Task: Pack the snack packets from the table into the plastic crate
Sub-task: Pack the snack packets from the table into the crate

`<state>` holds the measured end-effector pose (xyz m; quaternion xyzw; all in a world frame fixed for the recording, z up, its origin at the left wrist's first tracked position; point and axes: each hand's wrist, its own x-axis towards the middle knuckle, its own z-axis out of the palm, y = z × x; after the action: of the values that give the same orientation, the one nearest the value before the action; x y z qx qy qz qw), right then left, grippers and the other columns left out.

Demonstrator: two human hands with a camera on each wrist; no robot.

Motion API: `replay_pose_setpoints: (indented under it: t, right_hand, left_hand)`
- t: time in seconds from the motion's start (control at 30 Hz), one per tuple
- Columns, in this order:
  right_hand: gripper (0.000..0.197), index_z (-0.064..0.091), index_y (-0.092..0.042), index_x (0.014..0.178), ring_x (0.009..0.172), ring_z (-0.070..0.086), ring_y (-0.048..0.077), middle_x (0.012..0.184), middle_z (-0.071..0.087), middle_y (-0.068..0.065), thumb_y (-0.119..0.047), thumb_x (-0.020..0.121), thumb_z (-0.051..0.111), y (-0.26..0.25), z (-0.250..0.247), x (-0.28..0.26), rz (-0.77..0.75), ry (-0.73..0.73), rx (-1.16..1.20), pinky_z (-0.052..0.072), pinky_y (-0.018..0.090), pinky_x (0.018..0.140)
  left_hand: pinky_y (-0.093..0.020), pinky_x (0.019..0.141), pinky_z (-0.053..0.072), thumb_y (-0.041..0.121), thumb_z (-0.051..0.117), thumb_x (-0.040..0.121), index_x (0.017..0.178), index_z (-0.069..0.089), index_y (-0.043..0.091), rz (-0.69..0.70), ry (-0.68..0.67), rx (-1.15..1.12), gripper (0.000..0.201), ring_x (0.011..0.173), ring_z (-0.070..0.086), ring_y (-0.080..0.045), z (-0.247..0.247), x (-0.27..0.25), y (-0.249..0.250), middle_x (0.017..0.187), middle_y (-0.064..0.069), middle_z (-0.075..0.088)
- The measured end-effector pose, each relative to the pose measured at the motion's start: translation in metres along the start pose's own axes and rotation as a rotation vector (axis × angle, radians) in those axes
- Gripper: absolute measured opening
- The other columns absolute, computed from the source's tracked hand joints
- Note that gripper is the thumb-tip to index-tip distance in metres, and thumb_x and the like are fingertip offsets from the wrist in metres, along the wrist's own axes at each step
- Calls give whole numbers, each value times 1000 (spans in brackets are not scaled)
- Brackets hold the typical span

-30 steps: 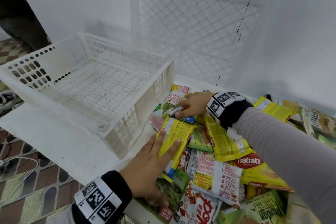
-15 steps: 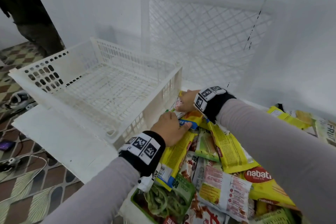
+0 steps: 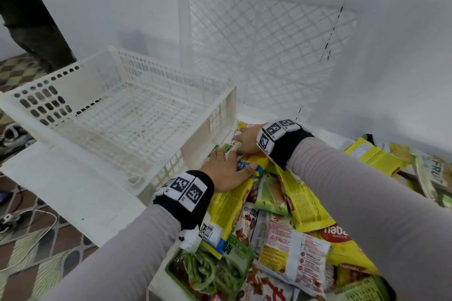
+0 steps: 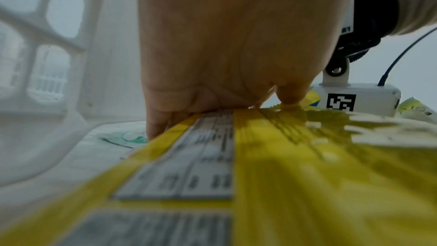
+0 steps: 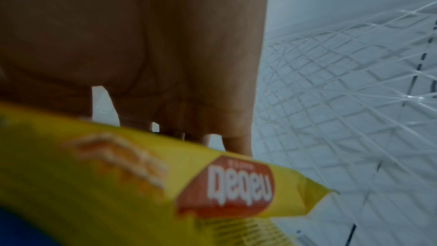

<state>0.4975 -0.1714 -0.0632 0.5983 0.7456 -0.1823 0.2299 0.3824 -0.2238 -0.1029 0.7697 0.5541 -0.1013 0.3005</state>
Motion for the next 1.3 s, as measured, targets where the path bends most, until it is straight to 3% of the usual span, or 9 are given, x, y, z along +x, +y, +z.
replay_pose_setpoints:
  t: [0.1,0.3,0.57,0.77,0.9,1.03,1.13,1.23,1.3]
  right_hand:
    - [48,36,-1,140,132,39,29,144,39,17,-30,103,28,-5,4,-6,35,25,-85,35,31,99]
    - [51,41,2,136,128,44,33,139,46,20,-32,104,24,-1,5,-15,38,29,8,36,37,105]
    - [43,49,-4,131,123,50,23,135,52,12,-31,102,33,-4,9,-19,123,85,96,40,29,96]
    - [42,55,0,121,101,56,28,113,59,18,-32,97,44,-2,2,-19,58,113,104,43,33,83]
    - [43,46,1,130,114,55,32,129,54,20,-16,91,54,0,-19,-18,75,370,577,47,32,84]
    - [49,31,-2,141,107,55,36,115,53,22,-16,95,43,-12,-32,-25,71,136,1417,48,42,85]
    - [71,7,-17,150,132,29,51,149,18,30,-30,94,48,-21,-31,-26,17,-50,1767,39,58,97]
    - [75,12,-16,150,133,24,54,155,-1,24,-32,93,57,-37,-31,-21,2,-49,1852,48,56,87]
    - [51,32,-6,139,127,38,50,152,14,22,-18,95,54,-44,-32,-15,-34,-9,1882,51,52,77]
  left_hand:
    - [-47,118,6,72,17,87,151,-4,17,6,-24,-9,87,145,-9,-33,2,-1,3,156,-21,-8]
    - [-47,116,13,70,19,88,151,3,17,66,-20,-19,84,145,5,-33,3,-6,7,157,-18,6]
    - [-40,103,38,67,34,88,144,23,14,148,5,-93,78,123,45,-27,-1,-12,4,140,-10,42]
    - [-40,116,17,67,29,89,150,4,11,101,0,-37,86,143,15,-28,10,-17,0,156,-14,11]
    - [-41,117,6,71,28,87,150,-4,16,45,-25,-49,89,146,-7,-28,11,-19,-1,157,-16,-12]
    - [-43,118,4,62,34,91,151,-7,17,66,-49,-10,85,144,-12,-31,9,-13,-1,156,-18,-14]
    - [-45,118,2,47,40,95,151,-4,12,106,-83,105,79,142,-15,-39,7,-11,0,156,-22,-10]
    - [-43,117,11,32,54,92,150,1,4,92,-30,16,84,144,0,-37,8,-18,-3,156,-22,0]
    - [-41,113,24,16,59,90,144,18,-8,38,-24,-88,72,140,22,-35,8,-19,-7,152,-23,22]
